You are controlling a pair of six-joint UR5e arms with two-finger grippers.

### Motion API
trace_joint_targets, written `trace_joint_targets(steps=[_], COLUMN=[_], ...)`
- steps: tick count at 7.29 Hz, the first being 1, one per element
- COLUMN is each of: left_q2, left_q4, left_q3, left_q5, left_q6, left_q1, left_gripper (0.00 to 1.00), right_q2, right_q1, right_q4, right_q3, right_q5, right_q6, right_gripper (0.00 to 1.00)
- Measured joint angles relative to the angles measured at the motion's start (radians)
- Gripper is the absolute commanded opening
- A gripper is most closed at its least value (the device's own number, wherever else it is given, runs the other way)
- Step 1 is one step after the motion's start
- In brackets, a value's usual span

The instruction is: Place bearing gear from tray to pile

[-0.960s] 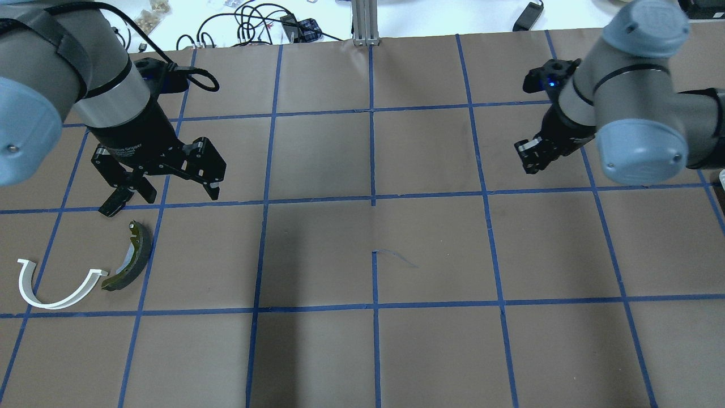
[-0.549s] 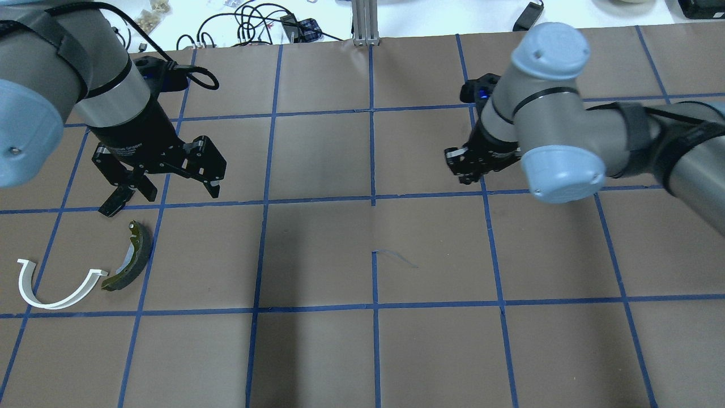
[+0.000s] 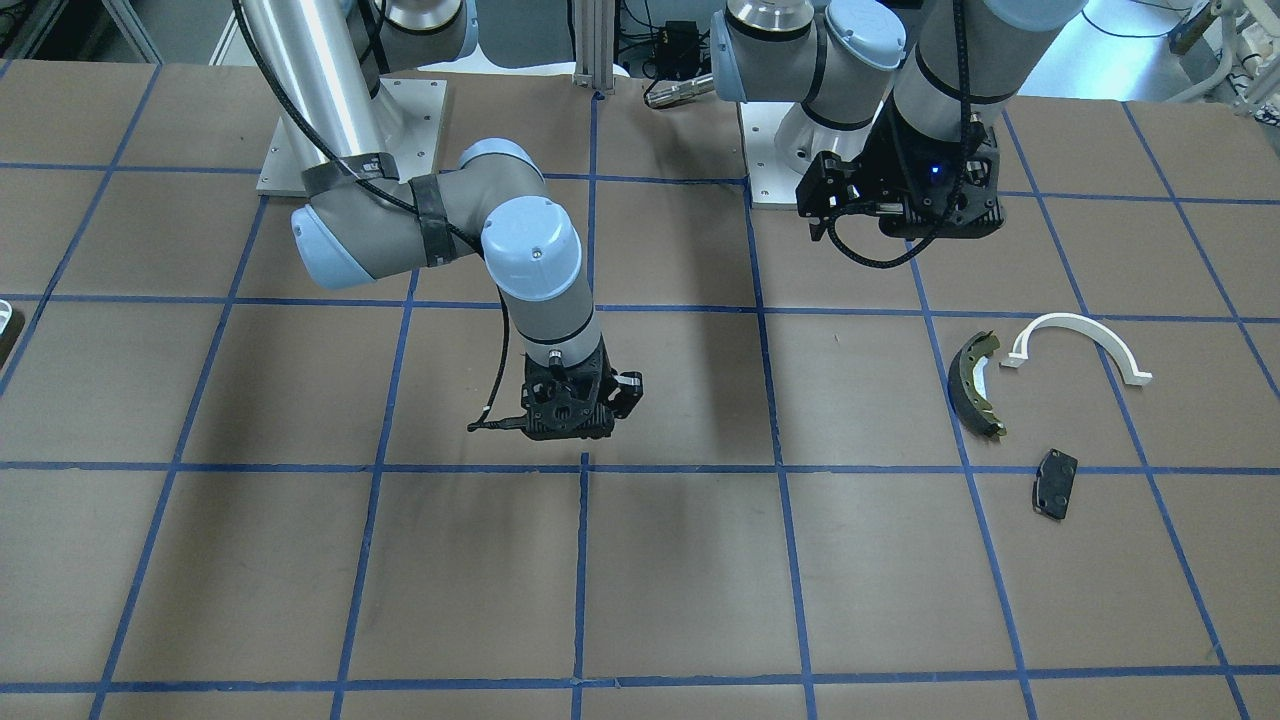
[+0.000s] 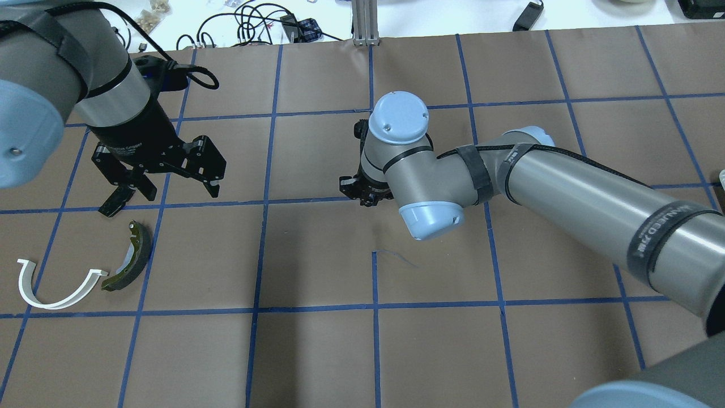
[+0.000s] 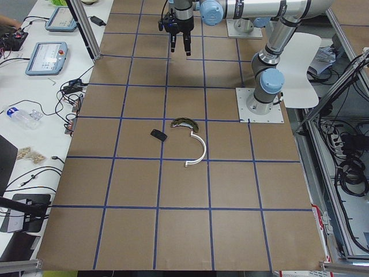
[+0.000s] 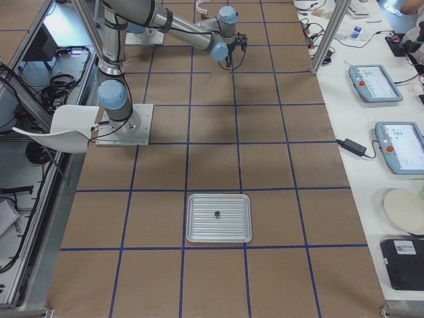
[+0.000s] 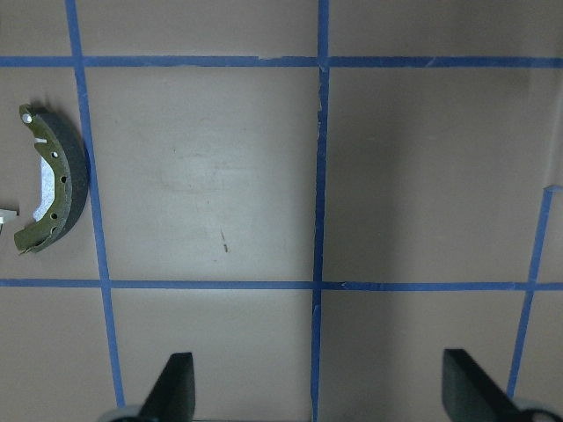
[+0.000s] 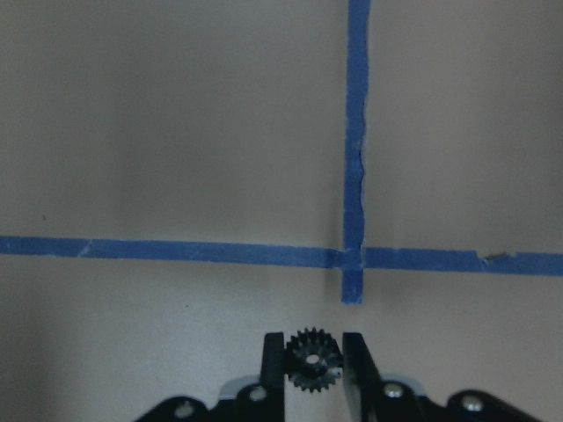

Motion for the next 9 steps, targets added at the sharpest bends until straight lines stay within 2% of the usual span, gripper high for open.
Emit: trace_joint_targets(steps=[2, 3, 6, 9], left_q2=[0.001, 0.002, -0.005, -0.047], left_q4=[0.016, 0.02, 0.023, 0.068], left_q3=[0.001, 0.001, 0.0, -0.013], left_q5=[0.0, 0.003, 0.042, 0.038], left_q6=[0.0, 0.0, -0.006, -0.087], left_q1=[0.0, 0.0, 0.0, -0.015], left_gripper=[1.0, 1.0, 1.0, 1.0], right_q2=[0.017, 0.003, -0.131, -0.219], right_q1=[-0.013, -0.055, -0.278, -0.575], right_q4=[-0.015, 0.001, 0.179, 0.328], right_q3=[-0.006, -0.009, -0.018, -0.01], right_q5=[-0.007, -0.006, -0.009, -0.109], right_q6=[-0.008, -0.038, -0.305, -0.693], right_gripper=[1.0, 1.0, 1.0, 1.0])
